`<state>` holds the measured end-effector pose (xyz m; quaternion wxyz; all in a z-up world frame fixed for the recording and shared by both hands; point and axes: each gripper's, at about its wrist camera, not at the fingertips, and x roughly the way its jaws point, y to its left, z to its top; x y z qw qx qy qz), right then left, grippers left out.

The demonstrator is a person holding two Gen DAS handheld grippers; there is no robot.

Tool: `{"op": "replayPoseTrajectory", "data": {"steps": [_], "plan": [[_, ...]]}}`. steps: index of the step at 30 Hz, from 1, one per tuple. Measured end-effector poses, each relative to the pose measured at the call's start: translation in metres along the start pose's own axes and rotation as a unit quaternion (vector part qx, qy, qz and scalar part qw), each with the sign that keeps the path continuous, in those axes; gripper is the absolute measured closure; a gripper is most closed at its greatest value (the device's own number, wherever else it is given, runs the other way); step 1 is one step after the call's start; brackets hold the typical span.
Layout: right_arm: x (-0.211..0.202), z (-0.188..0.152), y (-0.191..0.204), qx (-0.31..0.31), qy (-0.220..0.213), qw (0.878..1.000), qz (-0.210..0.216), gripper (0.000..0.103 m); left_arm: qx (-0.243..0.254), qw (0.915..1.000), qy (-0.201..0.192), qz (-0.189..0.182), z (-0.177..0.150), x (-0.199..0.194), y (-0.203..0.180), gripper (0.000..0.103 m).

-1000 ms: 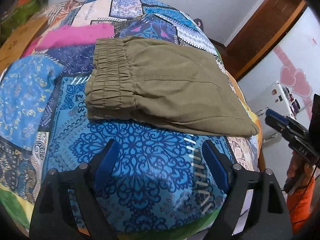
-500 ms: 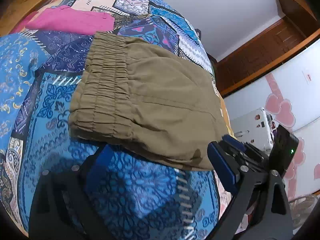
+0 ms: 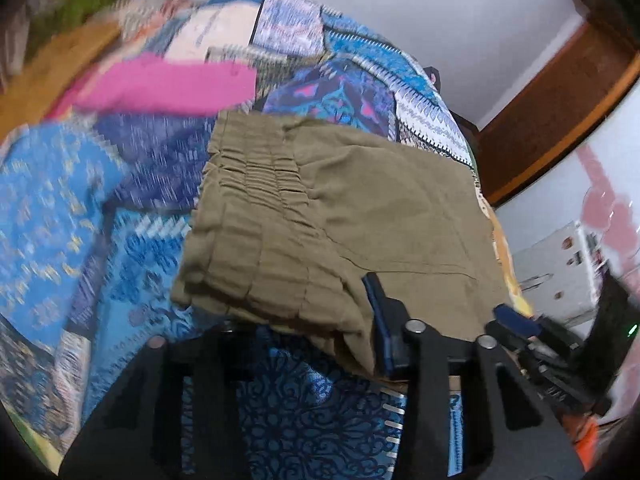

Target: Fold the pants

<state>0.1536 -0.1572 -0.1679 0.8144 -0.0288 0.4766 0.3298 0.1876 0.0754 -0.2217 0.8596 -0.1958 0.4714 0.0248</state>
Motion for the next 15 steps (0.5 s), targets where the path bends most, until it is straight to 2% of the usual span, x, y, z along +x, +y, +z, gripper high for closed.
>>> {"op": "replayPoseTrajectory", "data": {"steps": [7,11,15], "plan": [[-0.005,0.032,0.018,0.009,-0.046,0.999,0.021,0.069,0.063,0.9938,-0.074,0.053,0.006,-0.038,-0.016,0.072],[0.017,0.047,0.043,-0.012,-0.026,0.999,0.042,0.069,0.078,0.9881,-0.113,0.070,0.010,-0.066,-0.014,0.074],[0.038,0.046,0.076,-0.045,-0.004,0.997,0.065,0.069,0.097,0.9809,-0.147,0.082,0.011,-0.093,-0.013,0.074]]}}
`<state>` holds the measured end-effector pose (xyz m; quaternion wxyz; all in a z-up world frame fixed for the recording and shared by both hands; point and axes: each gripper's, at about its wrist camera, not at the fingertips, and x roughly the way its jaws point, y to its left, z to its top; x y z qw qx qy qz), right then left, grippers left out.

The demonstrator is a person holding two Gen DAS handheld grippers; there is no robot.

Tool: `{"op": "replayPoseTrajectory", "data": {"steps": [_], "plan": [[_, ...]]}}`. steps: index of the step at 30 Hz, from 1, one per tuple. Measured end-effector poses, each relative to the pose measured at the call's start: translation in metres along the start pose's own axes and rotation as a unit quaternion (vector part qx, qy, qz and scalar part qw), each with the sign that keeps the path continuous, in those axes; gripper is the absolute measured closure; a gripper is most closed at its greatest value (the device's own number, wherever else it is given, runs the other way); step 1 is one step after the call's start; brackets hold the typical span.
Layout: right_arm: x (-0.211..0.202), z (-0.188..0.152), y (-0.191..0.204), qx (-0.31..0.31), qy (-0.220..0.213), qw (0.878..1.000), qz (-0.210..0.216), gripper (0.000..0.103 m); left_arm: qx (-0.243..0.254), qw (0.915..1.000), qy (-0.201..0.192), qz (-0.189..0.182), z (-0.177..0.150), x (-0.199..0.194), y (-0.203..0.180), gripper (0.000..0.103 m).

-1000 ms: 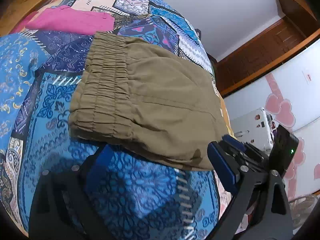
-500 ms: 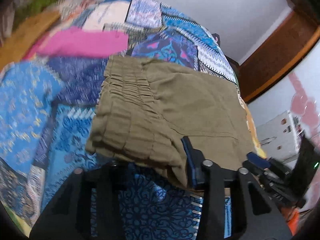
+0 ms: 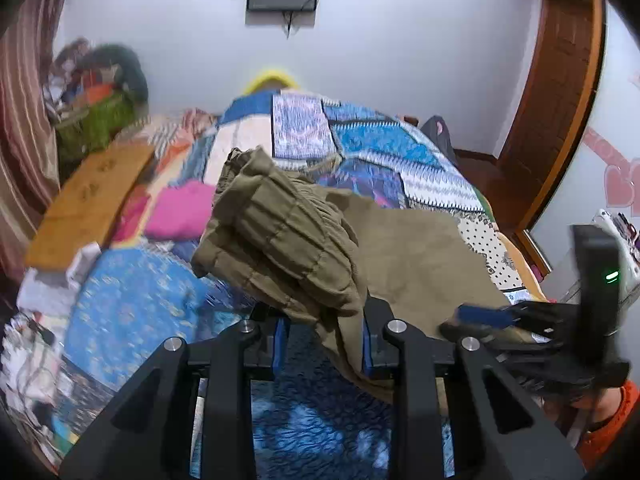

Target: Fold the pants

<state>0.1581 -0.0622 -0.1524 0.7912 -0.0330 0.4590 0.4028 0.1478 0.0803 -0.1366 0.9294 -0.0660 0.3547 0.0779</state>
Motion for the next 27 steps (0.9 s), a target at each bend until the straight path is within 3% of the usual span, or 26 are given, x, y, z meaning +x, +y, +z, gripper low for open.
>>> {"op": "replayPoseTrajectory", "data": {"steps": [3,7,11,15,21,27], "plan": [[0.018,-0.002,0.018,-0.016,0.027,0.999,0.024,0.069,0.017,0.9997,-0.014,0.009,-0.002,-0.013,0.001,0.075],[0.025,-0.004,0.029,-0.038,0.031,0.999,0.022,0.069,0.043,0.9985,-0.017,0.028,-0.007,-0.019,-0.006,0.075],[0.011,-0.005,0.012,0.011,0.024,0.998,0.058,0.068,0.074,0.9961,-0.021,0.044,-0.009,-0.021,-0.019,0.075],[-0.024,-0.019,-0.008,0.015,-0.010,1.000,0.018,0.068,0.098,0.9935,-0.029,0.050,-0.008,-0.023,-0.035,0.075],[-0.065,-0.049,-0.044,0.026,-0.016,0.998,-0.054,0.068,0.125,0.9907,-0.038,0.039,-0.006,-0.029,-0.057,0.075],[-0.078,-0.080,-0.061,0.046,-0.005,0.997,-0.067,0.067,0.152,0.9876,-0.036,0.015,-0.008,-0.033,-0.088,0.075]]}}
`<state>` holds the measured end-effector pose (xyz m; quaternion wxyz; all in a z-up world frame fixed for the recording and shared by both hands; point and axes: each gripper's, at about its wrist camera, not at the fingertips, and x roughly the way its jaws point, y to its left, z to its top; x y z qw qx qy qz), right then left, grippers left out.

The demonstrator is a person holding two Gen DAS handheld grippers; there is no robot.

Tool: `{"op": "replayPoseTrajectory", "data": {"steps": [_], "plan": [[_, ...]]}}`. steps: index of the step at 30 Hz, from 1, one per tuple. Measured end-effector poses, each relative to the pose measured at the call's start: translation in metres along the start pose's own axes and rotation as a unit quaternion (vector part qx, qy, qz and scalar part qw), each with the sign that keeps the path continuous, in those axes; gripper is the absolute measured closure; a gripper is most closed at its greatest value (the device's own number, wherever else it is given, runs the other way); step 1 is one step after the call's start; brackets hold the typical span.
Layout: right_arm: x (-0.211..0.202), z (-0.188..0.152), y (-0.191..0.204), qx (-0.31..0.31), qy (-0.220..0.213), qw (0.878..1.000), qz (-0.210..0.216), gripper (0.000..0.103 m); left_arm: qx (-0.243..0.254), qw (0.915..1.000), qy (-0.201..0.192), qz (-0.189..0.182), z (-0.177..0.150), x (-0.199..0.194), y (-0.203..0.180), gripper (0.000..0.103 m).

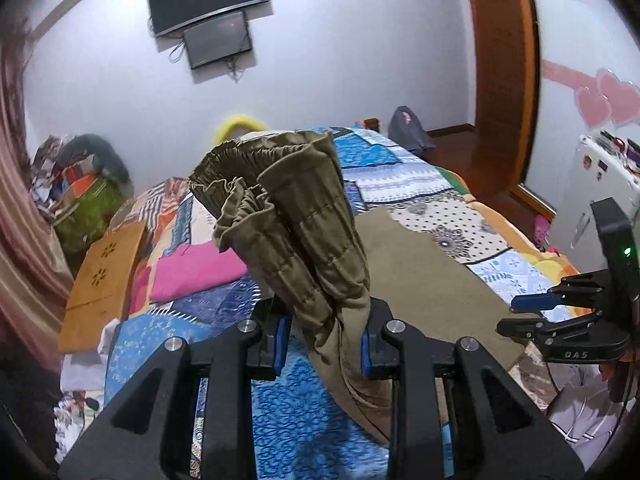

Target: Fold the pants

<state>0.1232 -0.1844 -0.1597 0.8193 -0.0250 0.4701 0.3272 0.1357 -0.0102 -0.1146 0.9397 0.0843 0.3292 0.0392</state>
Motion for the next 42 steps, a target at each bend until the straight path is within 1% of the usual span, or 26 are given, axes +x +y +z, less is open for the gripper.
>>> {"op": "replayPoseTrajectory", "data": {"steps": [3,5,11,15,19,22,24,27,28,29,31,33,34,37,39,42], "plan": [[0.004,-0.005,-0.006,0.009,0.005,1.000,0.006,0.067,0.011,0.9999,0.003,-0.013,0.004,0.002,-0.016,0.075],[0.004,-0.008,-0.008,0.012,-0.001,1.000,0.009,0.066,0.015,0.9997,0.007,-0.019,0.006,0.004,-0.024,0.075],[0.001,-0.013,-0.015,0.021,-0.004,1.000,0.012,0.064,0.019,0.9980,0.019,-0.057,0.010,0.008,-0.044,0.075],[0.000,-0.017,-0.018,0.027,-0.005,1.000,0.013,0.064,0.015,0.9944,0.044,-0.095,0.004,0.019,-0.057,0.075],[0.001,-0.018,-0.020,0.035,-0.008,0.999,0.014,0.064,0.026,0.9913,0.063,-0.113,-0.003,0.031,-0.075,0.076],[0.000,-0.019,-0.019,0.034,-0.009,0.999,0.012,0.064,0.029,0.9864,0.091,-0.134,-0.009,0.041,-0.085,0.076],[0.000,-0.019,-0.020,0.035,-0.009,0.999,0.011,0.064,0.031,0.9846,0.102,-0.139,-0.013,0.043,-0.088,0.076],[-0.002,-0.019,-0.020,0.037,-0.008,0.999,0.009,0.063,0.037,0.9837,0.111,-0.137,-0.015,0.042,-0.094,0.075],[-0.004,-0.019,-0.021,0.039,-0.008,0.999,0.006,0.061,0.037,0.9833,0.113,-0.138,-0.017,0.041,-0.095,0.075],[-0.006,-0.020,-0.022,0.039,-0.009,0.999,0.004,0.060,0.036,0.9827,0.116,-0.140,-0.019,0.042,-0.097,0.074],[-0.011,-0.020,-0.023,0.041,-0.013,0.999,0.000,0.059,0.029,0.9806,0.123,-0.150,-0.020,0.041,-0.097,0.068],[-0.018,-0.020,-0.026,0.043,-0.017,0.999,-0.005,0.059,0.016,0.9766,0.128,-0.172,-0.023,0.038,-0.097,0.047],[-0.020,-0.020,-0.027,0.043,-0.019,0.999,-0.007,0.059,0.009,0.9757,0.122,-0.182,-0.023,0.035,-0.097,0.045],[-0.030,-0.021,-0.028,0.037,-0.027,0.999,-0.018,0.059,0.007,0.9774,0.104,-0.184,-0.019,0.023,-0.095,0.044],[-0.037,-0.020,-0.028,0.030,-0.033,0.999,-0.024,0.058,-0.003,0.9790,0.087,-0.184,-0.013,0.016,-0.087,0.044],[-0.048,-0.016,-0.033,0.034,-0.048,0.998,-0.036,0.058,-0.016,0.9838,0.070,-0.164,-0.005,0.014,-0.068,0.044]]}}
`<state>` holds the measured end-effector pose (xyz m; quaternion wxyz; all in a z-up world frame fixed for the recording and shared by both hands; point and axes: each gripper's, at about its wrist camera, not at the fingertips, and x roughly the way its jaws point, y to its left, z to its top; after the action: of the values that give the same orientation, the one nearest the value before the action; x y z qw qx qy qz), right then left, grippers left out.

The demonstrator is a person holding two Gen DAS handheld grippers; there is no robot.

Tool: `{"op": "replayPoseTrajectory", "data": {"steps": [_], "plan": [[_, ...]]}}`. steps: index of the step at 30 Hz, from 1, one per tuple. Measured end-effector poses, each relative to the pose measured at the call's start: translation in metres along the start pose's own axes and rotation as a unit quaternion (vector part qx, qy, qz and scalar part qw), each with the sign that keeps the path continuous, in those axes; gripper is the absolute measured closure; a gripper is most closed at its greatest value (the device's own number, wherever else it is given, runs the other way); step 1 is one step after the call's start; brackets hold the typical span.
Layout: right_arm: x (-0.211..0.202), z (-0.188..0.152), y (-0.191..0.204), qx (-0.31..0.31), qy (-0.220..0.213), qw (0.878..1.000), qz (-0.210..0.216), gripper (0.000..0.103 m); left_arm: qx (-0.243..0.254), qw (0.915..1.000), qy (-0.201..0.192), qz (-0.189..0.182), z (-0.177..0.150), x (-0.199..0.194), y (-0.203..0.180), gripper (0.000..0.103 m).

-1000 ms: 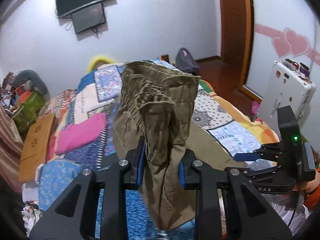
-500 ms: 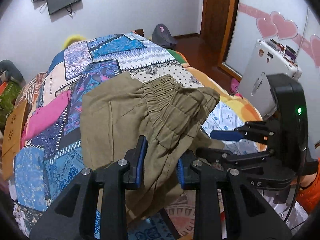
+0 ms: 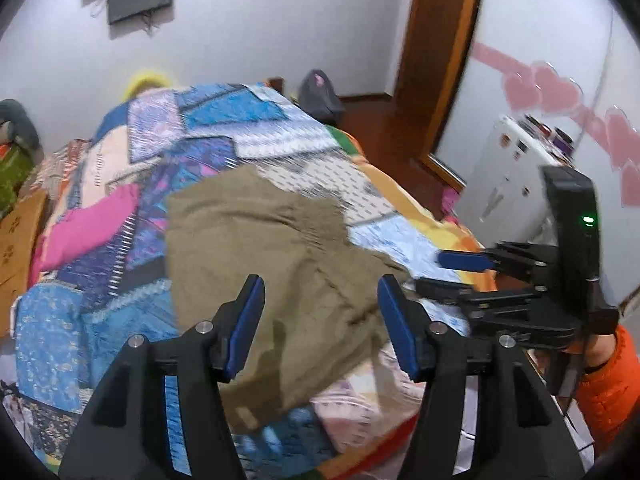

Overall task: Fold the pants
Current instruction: 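Lay the folded waistband down and open the left tool, pressing the fold with the right tool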

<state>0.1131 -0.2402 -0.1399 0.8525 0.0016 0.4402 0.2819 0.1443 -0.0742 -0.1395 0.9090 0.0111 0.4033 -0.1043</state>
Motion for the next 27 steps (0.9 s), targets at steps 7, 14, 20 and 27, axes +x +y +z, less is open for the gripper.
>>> {"op": "replayPoseTrajectory", "data": {"steps": [7,14,20,27], "plan": [[-0.015,0.022,0.018,-0.005,-0.043,0.999,0.022,0.058,-0.026,0.9978,0.041,0.046,-0.018,0.017,0.048,0.044],[0.016,0.022,0.055,-0.052,-0.013,0.997,0.053,0.058,-0.038,0.9956,0.064,0.057,-0.054,0.033,0.057,0.043],[0.046,0.002,0.053,-0.061,0.020,0.997,0.050,0.057,-0.052,0.9954,0.063,0.050,-0.059,0.036,0.061,0.043],[0.040,0.006,0.054,-0.063,0.018,0.997,0.039,0.056,-0.045,0.9966,0.047,0.051,-0.041,0.021,0.067,0.043]]}}
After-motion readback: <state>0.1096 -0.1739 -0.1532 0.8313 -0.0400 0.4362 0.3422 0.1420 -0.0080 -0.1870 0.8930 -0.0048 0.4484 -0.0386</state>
